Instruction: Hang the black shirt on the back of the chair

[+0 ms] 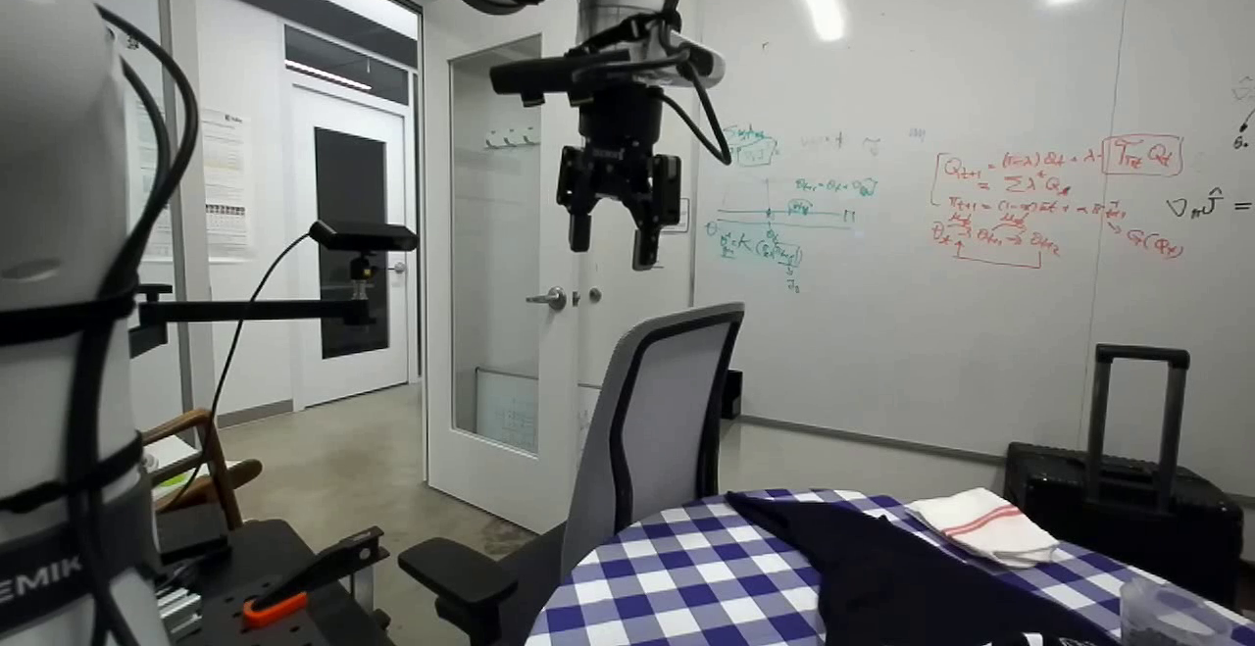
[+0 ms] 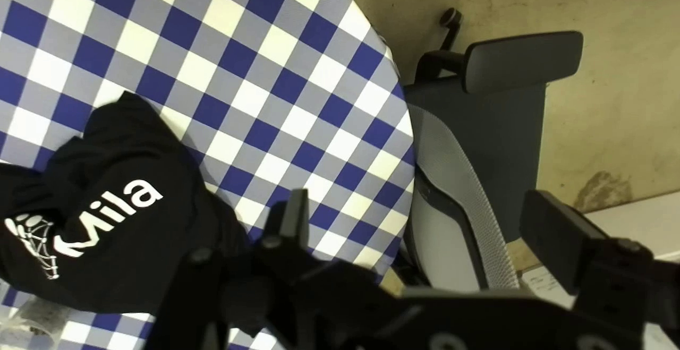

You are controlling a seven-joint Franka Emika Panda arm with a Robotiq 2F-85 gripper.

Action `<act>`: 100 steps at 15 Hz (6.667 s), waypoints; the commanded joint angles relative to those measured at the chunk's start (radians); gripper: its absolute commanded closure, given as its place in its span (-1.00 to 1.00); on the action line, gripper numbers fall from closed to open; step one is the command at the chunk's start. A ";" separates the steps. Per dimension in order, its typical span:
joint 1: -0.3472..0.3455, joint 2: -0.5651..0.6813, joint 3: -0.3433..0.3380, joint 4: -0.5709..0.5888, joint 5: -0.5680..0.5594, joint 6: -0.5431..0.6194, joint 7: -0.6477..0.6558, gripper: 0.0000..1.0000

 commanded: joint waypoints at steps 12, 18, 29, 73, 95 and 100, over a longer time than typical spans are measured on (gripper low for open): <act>-0.266 0.576 0.032 0.114 -0.313 0.704 0.721 -1.00; -0.197 0.665 -0.089 0.113 -0.204 0.672 0.917 -1.00; -0.060 0.777 -0.198 0.211 -0.209 0.596 1.246 -1.00; -0.292 1.514 -0.057 0.889 0.163 0.393 1.432 -0.72; -0.187 1.238 -0.144 0.914 0.117 0.263 1.498 0.95; -0.101 1.133 -0.166 1.008 0.033 0.136 1.565 0.95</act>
